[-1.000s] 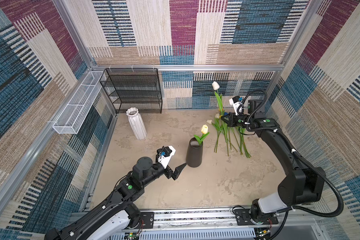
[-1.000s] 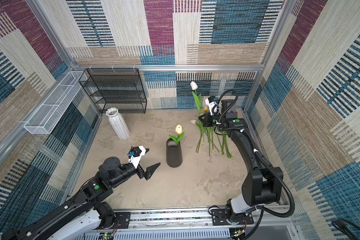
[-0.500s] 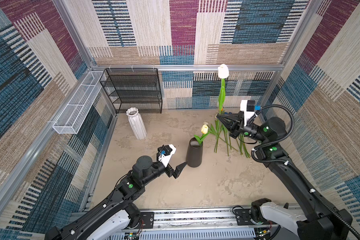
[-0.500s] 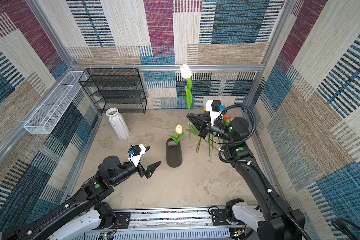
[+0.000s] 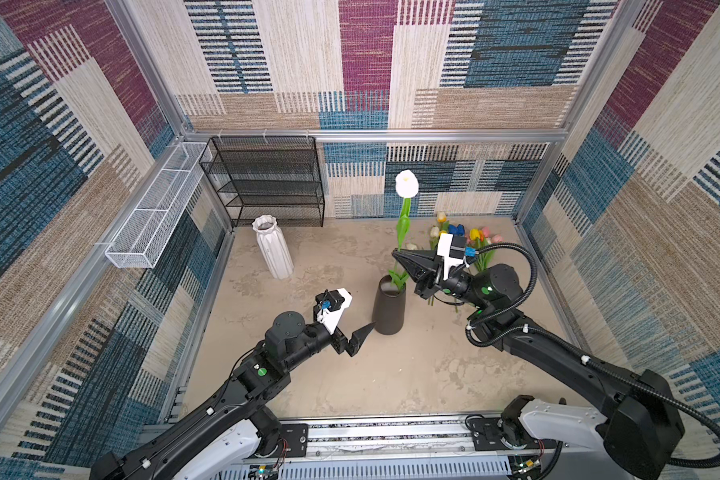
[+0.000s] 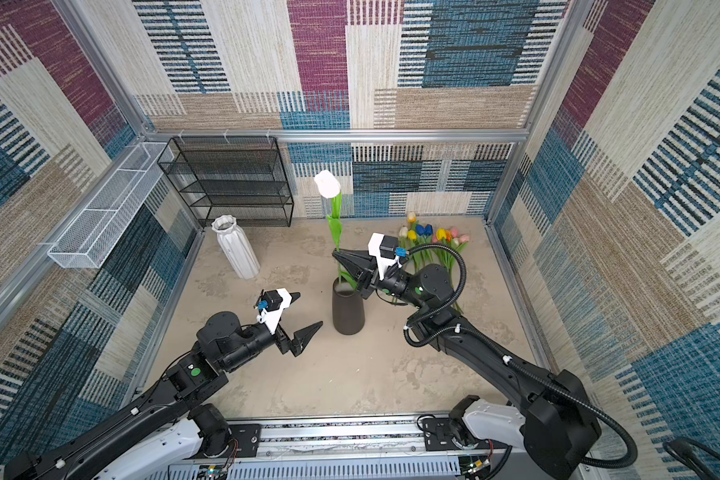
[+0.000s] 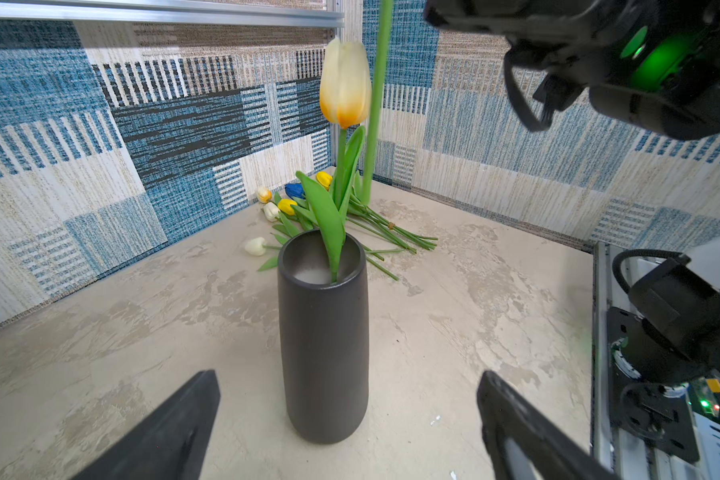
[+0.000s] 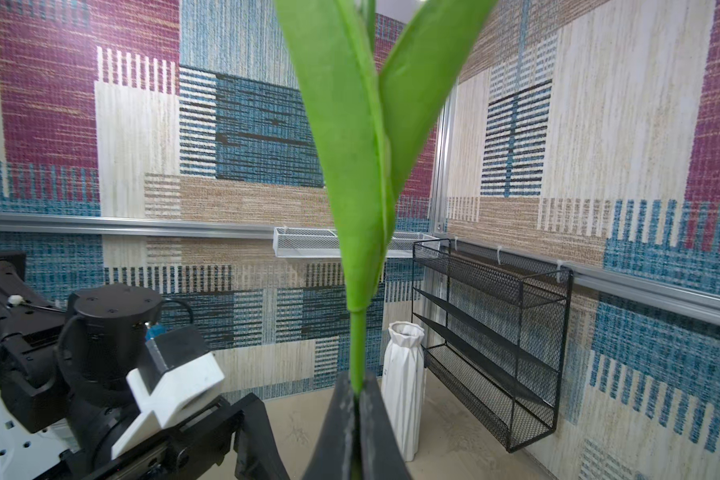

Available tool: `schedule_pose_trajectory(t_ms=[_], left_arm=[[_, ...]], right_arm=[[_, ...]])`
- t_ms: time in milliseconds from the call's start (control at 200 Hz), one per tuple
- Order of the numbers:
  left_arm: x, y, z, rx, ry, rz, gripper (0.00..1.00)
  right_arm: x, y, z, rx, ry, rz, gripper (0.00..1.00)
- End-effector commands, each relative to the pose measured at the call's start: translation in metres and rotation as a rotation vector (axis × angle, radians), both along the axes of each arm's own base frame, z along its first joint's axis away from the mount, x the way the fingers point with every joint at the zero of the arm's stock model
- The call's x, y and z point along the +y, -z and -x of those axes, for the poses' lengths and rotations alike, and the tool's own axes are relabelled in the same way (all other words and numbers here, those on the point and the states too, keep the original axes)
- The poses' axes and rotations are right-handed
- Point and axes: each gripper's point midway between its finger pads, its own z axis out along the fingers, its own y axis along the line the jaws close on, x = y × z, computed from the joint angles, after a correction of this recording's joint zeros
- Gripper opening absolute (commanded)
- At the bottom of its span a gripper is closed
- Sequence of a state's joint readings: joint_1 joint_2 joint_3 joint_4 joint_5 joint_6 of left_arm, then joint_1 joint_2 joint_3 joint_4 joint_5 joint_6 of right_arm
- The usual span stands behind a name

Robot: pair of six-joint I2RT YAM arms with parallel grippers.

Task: Arrange the flowers into the vase
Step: 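Lift the white tulip with the right gripper toward the dark vase, then lower the white tulip stem into the dark grey vase with the right gripper, then open the right gripper and move it back to the tulip pile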

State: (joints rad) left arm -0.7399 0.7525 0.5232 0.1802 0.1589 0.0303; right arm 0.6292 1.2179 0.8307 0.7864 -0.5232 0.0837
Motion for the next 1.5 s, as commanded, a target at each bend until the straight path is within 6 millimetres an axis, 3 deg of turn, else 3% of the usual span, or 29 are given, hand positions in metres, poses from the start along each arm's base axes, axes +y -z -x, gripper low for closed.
schedule_pose_trajectory(t_ms=[0, 300, 596, 681, 786, 906, 1167, 1377, 1492], left_arm=[[0.003, -0.006, -0.004, -0.038, -0.026, 0.012, 1.0], [0.005, 0.004, -0.006, -0.03, -0.044, 0.007, 1.0], [0.003, 0.004, -0.009, -0.035, -0.046, 0.017, 1.0], [0.002, 0.002, -0.009, -0.039, -0.041, 0.009, 1.0], [0.001, 0.0, -0.009, -0.048, -0.037, 0.001, 1.0], [0.002, -0.002, -0.01, -0.056, -0.041, 0.002, 1.0], [-0.001, -0.008, -0.012, -0.057, -0.036, 0.003, 1.0], [0.005, -0.039, -0.005, -0.11, -0.039, 0.047, 1.0], [0.008, -0.062, 0.004, -0.158, -0.015, 0.069, 1.0]], right_arm=[[0.001, 0.011, -0.023, -0.044, 0.152, 0.031, 0.0], [-0.006, 0.049, -0.049, 0.001, 0.298, 0.082, 0.0], [-0.003, 0.082, -0.049, 0.045, 0.286, 0.122, 0.03], [-0.004, 0.088, -0.045, 0.052, 0.273, 0.131, 0.11], [-0.003, 0.095, -0.042, 0.061, 0.259, 0.159, 0.34], [-0.009, 0.099, -0.042, 0.076, 0.285, 0.164, 0.44], [-0.012, 0.091, -0.03, 0.06, 0.261, 0.175, 0.54], [-0.026, 0.045, -0.007, 0.001, 0.247, 0.141, 0.59], [-0.047, 0.017, -0.018, 0.038, 0.368, 0.108, 0.63]])
